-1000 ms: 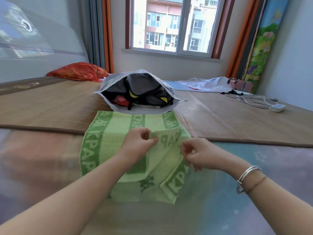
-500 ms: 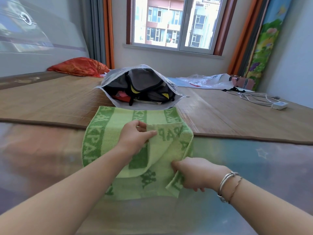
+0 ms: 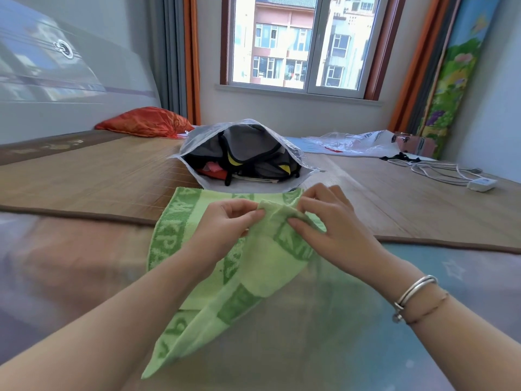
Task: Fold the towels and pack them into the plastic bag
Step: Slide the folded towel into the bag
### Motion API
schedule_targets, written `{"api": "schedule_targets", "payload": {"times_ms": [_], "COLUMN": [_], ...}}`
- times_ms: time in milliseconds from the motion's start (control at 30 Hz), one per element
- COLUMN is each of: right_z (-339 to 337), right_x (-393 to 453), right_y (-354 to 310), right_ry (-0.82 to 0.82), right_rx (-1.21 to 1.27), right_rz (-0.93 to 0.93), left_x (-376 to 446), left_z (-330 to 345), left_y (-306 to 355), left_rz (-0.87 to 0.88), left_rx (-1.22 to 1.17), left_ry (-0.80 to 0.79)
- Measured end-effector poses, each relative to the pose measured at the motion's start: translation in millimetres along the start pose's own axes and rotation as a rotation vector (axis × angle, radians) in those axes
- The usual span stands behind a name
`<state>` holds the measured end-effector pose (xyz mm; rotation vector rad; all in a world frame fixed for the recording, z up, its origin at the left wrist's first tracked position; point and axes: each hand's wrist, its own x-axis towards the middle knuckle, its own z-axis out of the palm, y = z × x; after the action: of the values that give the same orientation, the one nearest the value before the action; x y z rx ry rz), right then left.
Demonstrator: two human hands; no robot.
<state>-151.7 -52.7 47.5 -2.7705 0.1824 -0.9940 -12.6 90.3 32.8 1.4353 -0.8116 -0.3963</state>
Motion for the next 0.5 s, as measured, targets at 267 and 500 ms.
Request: {"api": "schedule_targets", "payload": {"times_ms": [267, 500], "right_z": [7, 2], "right_x": [9, 8], "right_y": [-8, -8], "right_ry": [0.0, 0.095], "right_rx": [0.17, 0.254], "right_rz": [0.084, 0.193], "left_x": [-6, -10], "left_z": [11, 21], "left_y": [5, 4], "left_rz": [0.085, 0.34], "left_rx": [-0.027, 0.281], "left_ry": [-0.021, -0.005]}}
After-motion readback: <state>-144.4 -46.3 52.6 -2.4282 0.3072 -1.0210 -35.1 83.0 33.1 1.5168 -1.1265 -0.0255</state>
